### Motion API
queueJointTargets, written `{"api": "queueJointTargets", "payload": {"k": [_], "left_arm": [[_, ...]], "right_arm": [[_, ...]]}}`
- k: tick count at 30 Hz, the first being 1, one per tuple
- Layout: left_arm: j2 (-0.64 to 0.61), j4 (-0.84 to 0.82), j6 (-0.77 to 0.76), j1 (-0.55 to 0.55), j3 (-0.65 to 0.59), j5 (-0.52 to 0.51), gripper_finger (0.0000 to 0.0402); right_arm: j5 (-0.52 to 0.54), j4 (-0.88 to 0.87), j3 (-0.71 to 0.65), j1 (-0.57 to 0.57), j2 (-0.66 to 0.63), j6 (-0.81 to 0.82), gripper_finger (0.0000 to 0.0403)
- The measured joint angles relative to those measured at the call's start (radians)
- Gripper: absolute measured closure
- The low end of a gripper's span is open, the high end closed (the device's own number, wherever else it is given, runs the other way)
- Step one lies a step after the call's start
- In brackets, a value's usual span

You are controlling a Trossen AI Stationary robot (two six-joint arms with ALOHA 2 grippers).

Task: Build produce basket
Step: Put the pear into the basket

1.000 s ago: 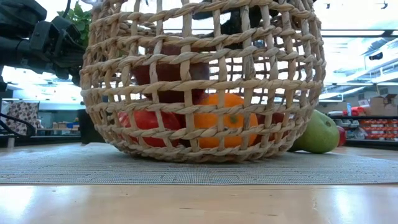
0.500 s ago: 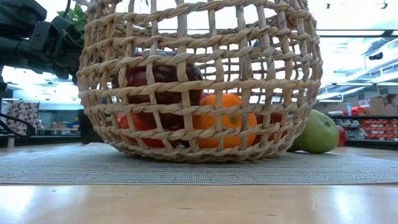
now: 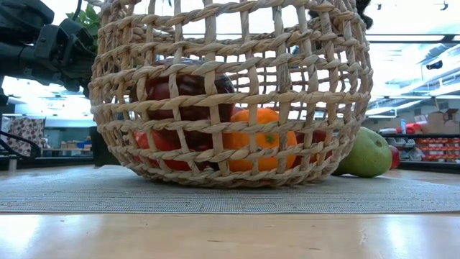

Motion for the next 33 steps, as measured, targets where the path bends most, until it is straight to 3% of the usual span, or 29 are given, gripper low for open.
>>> {"api": "queueJointTargets", "payload": {"k": [6, 14, 20, 23, 25, 33], "left_arm": [[0.000, 0.000, 0.000, 0.000, 0.000, 0.000, 0.0019], [0.000, 0.000, 0.000, 0.000, 0.000, 0.000, 0.0019], [0.000, 0.000, 0.000, 0.000, 0.000, 0.000, 0.0019], [0.000, 0.000, 0.000, 0.000, 0.000, 0.000, 0.0019], [0.000, 0.000, 0.000, 0.000, 0.000, 0.000, 0.0019], [0.000, 0.000, 0.001, 0.000, 0.000, 0.000, 0.0019]], "right_arm": [[-0.043, 0.052, -0.200, -0.038, -0.056, 0.051, 0.0055], [-0.200, 0.386, -0.504, -0.134, -0.199, -0.010, 0.0055], [-0.343, 0.521, -0.623, -0.158, -0.263, -0.028, 0.0055], [-0.441, 0.526, -0.648, -0.103, -0.280, 0.030, 0.0055], [-0.447, 0.524, -0.663, -0.039, -0.294, 0.072, 0.0055], [-0.241, 0.563, -0.687, 0.272, -0.342, 0.240, 0.0055]]}}
